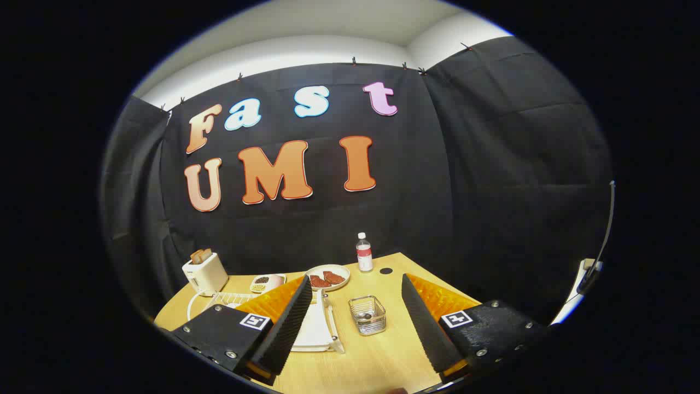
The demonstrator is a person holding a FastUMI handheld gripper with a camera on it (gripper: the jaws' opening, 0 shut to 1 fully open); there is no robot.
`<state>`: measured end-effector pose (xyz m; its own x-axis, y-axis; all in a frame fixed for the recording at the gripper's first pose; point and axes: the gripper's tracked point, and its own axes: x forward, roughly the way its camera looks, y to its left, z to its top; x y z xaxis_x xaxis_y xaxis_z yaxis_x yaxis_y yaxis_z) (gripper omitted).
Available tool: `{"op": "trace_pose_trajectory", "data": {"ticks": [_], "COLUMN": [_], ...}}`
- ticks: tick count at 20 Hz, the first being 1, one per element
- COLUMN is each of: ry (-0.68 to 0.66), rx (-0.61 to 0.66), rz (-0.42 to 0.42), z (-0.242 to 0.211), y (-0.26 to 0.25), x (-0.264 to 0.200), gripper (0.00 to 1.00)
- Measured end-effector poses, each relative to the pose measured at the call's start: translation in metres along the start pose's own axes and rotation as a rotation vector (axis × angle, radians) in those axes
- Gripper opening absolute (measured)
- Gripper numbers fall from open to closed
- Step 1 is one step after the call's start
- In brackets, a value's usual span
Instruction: Take the plate from the dish rack, then take the spoon from the basket and place it into the plate.
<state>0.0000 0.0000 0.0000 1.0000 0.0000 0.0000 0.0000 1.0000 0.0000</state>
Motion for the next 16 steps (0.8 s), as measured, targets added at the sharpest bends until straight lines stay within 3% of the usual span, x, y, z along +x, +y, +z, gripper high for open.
{"op": "trace_pose_trajectory", "data": {"ticks": [11, 16], "ry": [0.013, 0.01], "rx": [-0.024, -0.076], "rz": [0.078, 0.046], "z": [0.007, 0.008], "y": [0.039, 0.033], "x": [-0.006, 0.0], "gripper": [0.97, 0.98]}}
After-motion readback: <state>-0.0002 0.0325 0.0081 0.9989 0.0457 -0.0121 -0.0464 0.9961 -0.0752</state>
